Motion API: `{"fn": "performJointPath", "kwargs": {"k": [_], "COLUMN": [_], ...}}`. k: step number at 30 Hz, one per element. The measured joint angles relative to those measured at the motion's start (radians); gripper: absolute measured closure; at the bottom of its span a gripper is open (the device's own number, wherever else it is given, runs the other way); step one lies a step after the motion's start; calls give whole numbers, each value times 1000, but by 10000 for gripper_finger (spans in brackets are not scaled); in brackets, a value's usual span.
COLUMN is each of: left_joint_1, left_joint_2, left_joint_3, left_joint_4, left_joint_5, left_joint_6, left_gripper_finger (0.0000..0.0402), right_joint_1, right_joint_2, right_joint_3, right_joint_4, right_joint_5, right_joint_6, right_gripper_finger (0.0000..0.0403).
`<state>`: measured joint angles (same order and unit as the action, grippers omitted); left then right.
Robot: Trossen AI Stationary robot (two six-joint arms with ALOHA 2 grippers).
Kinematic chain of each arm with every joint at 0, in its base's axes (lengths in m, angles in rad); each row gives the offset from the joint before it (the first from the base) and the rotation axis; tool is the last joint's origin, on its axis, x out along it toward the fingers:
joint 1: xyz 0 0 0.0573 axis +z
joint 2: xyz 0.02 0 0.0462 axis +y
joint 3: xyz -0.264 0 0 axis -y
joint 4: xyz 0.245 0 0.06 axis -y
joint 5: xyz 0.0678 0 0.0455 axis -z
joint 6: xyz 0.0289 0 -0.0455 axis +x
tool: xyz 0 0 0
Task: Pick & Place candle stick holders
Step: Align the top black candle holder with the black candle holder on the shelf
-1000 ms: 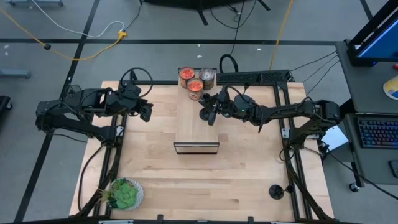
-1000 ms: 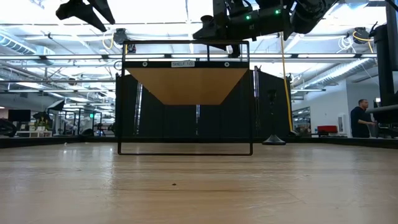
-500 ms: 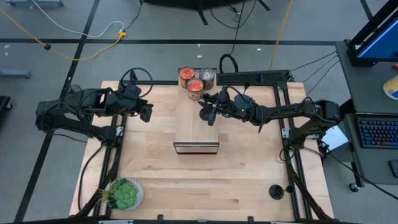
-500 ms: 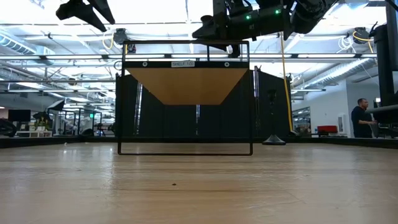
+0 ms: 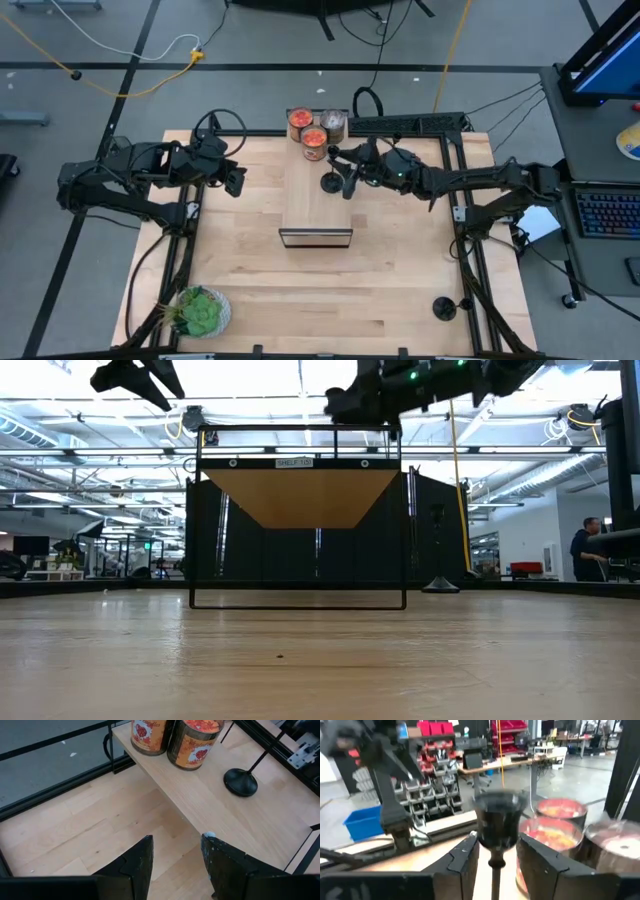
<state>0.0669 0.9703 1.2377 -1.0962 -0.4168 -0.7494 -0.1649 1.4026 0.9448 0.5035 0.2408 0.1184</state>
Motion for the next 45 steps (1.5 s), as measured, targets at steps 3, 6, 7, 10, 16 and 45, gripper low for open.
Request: {"fn": "performJointPath", "kwargs": {"k": [3, 6, 7, 10, 16, 45], "left_joint_1": [0, 0, 0, 0, 0, 0], "left_joint_2": [0, 0, 0, 0, 0, 0], "left_joint_3": [0, 0, 0, 0, 0, 0], "left_joint_4": [0, 0, 0, 0, 0, 1], "left_joint_5": [0, 0, 0, 0, 0, -1], "left_joint_6": [0, 0, 0, 1, 0, -8], "left_gripper_finger": [229, 229, 229, 229, 229, 229], "right_joint_1": [1, 3, 3, 3, 3, 0], "right_joint_2": [-38, -62, -69, -86, -107, -370], "right_joint_3": [1, 1, 1, 1, 1, 2], "right_joint_4": [-45, -75, -80, -102, -113, -503], "right_joint_5": [-1, 0, 0, -1, -1, 425], "right_joint_6": [-1, -3, -4, -7, -8, 52], "right_gripper_finger": [264, 254, 251, 243, 234, 234]}}
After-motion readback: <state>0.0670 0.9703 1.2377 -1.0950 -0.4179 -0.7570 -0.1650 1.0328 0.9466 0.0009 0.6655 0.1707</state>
